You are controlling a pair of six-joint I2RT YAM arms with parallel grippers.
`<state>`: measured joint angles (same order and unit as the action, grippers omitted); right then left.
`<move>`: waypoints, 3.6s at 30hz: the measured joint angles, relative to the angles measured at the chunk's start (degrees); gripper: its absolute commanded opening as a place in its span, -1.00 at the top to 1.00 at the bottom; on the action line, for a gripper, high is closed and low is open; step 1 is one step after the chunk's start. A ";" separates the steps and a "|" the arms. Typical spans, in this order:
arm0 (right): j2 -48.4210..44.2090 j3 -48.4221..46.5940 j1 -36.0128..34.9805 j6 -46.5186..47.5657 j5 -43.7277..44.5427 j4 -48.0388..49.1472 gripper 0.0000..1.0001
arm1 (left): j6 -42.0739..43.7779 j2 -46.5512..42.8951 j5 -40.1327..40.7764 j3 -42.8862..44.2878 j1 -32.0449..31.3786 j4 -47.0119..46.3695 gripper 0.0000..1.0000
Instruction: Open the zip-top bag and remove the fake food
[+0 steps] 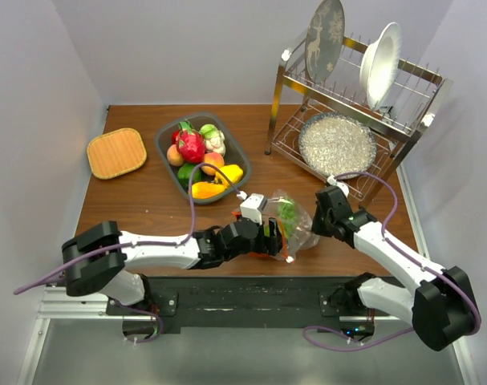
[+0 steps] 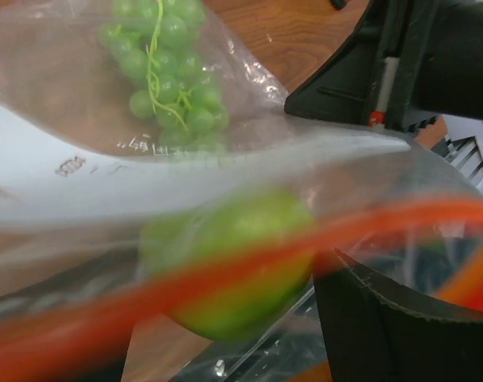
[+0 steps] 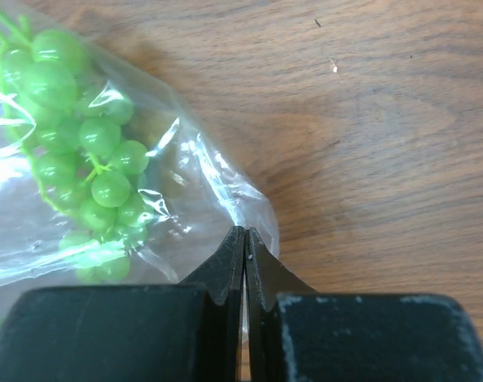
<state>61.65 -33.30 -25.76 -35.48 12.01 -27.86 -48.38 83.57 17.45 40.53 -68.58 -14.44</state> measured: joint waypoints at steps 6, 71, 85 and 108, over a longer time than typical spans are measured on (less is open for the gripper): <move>1.79 -0.46 0.07 -0.04 0.96 0.00 1.00 | 1.11 -6.45 -0.42 -1.42 1.64 2.36 0.15; -2.84 -1.42 0.28 0.63 1.77 -1.11 0.93 | 17.16 -2.69 -0.31 14.88 39.67 25.83 -0.64; -6.34 -6.67 0.28 2.27 0.44 -5.35 -0.29 | 9.57 -25.90 0.52 2.82 17.75 31.34 0.43; 13.33 -17.49 -4.15 3.98 -1.49 0.85 -0.31 | -4.07 -13.16 4.90 -0.94 -3.93 20.52 0.78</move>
<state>74.98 -50.78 -29.91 -31.51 10.52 -27.00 -52.45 70.41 22.35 39.59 -72.51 6.09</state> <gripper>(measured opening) 0.655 0.122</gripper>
